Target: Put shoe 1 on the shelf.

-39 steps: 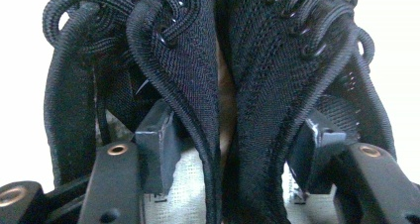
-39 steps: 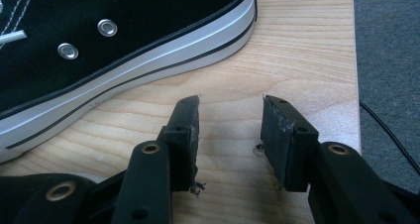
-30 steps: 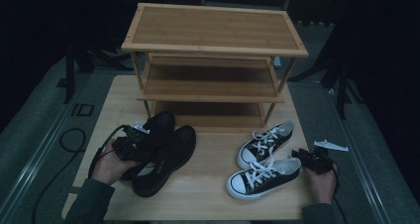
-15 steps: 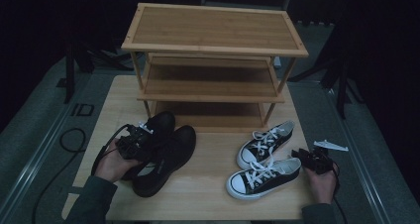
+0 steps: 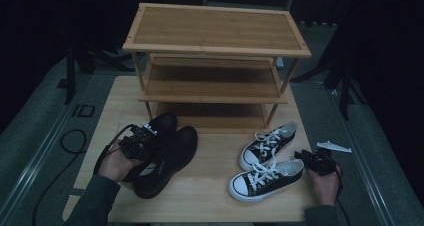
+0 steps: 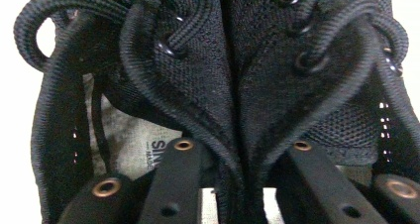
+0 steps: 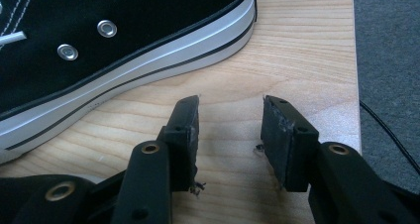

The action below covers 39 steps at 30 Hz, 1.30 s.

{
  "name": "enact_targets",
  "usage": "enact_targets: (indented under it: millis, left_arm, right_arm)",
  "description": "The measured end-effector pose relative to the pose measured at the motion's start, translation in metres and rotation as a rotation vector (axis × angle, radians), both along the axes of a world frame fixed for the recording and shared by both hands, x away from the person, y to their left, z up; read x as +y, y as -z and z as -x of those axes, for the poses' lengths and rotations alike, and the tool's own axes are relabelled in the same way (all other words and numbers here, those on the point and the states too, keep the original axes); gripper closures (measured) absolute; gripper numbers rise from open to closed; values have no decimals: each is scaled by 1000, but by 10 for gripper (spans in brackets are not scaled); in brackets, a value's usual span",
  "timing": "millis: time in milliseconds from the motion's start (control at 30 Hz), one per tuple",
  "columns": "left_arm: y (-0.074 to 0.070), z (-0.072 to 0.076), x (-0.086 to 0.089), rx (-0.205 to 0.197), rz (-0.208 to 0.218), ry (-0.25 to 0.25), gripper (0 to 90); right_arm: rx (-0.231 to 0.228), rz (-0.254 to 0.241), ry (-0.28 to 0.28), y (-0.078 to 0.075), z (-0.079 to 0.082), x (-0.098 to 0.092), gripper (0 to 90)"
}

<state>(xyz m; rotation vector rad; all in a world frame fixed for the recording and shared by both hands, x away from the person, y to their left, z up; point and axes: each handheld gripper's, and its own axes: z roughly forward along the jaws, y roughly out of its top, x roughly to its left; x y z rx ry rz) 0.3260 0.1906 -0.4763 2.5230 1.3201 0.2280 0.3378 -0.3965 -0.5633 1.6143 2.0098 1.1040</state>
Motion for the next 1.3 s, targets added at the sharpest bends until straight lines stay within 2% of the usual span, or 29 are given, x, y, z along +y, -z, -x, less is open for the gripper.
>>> enact_targets:
  millis: [267,633,733,967,1133,1300]
  left_arm:
    - [-1,-1,0,5,-2,-1,824]
    - [-7,-4,0,7,34,-5,830]
    - [-11,-7,-2,-4,54,-15,830]
    - [-19,-12,-9,-27,70,-21,838]
    - [-22,-15,-16,-49,64,-30,848]
    - [-25,-16,-23,-59,50,-15,859]
  right_arm:
    - [-1,0,-1,0,0,0,582]
    - [-1,-2,-1,0,0,0,581]
    - [0,-2,-1,0,0,0,581]
    - [0,-3,-2,0,0,0,580]
    - [0,-3,-2,0,0,0,580]
    - [0,-4,-2,0,0,0,579]
